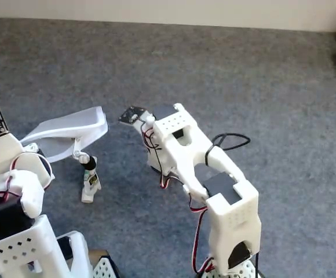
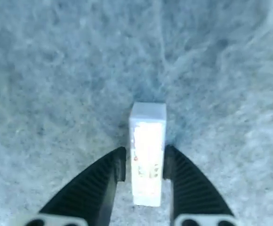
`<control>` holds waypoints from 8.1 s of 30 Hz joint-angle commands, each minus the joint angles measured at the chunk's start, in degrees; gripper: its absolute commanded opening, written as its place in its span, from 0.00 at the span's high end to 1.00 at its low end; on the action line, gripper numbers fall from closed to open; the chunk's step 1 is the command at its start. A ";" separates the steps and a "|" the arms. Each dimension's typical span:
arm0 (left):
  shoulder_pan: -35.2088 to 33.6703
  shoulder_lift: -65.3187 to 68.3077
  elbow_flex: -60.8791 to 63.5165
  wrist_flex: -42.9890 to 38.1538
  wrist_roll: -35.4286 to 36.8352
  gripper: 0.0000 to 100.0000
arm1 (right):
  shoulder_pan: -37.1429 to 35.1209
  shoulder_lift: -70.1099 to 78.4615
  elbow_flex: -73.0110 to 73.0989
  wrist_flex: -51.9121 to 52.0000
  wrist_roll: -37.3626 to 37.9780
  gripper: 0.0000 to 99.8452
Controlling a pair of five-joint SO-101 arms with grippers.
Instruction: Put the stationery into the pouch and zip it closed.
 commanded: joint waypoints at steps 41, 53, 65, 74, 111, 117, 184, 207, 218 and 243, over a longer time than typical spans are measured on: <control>-0.31 0.66 0.04 -0.62 0.18 0.99 | -1.80 -44.09 24.57 -11.82 -14.24 1.00; -0.31 0.66 0.04 -0.62 0.18 0.99 | -5.32 -58.33 41.27 -34.33 -26.11 1.00; -0.31 0.66 0.04 -0.62 0.26 0.99 | -5.32 -70.37 50.42 -44.97 -28.48 1.00; -0.31 0.66 0.04 -0.62 0.26 0.99 | -5.32 -75.91 54.81 -51.91 -28.48 1.00; 4.18 0.66 -0.04 -0.97 0.18 0.99 | -11.82 -105.45 72.13 -69.93 -28.48 1.00; 8.66 0.66 -0.31 -1.05 0.18 0.99 | -17.63 -111.08 73.01 -69.93 -28.48 1.00; 8.92 0.66 1.19 -0.97 0.00 0.99 | -25.63 -50.77 56.48 -115.56 -28.04 0.99; 8.92 0.66 1.19 -0.88 0.00 0.99 | -24.40 -50.42 55.87 -115.30 -28.04 0.80; 8.84 0.66 1.19 -0.88 0.00 0.99 | -24.48 -59.82 63.25 -115.03 -28.04 0.80; -5.05 0.66 -0.48 -2.29 0.70 0.99 | -16.66 -65.54 53.58 -71.16 -27.34 0.80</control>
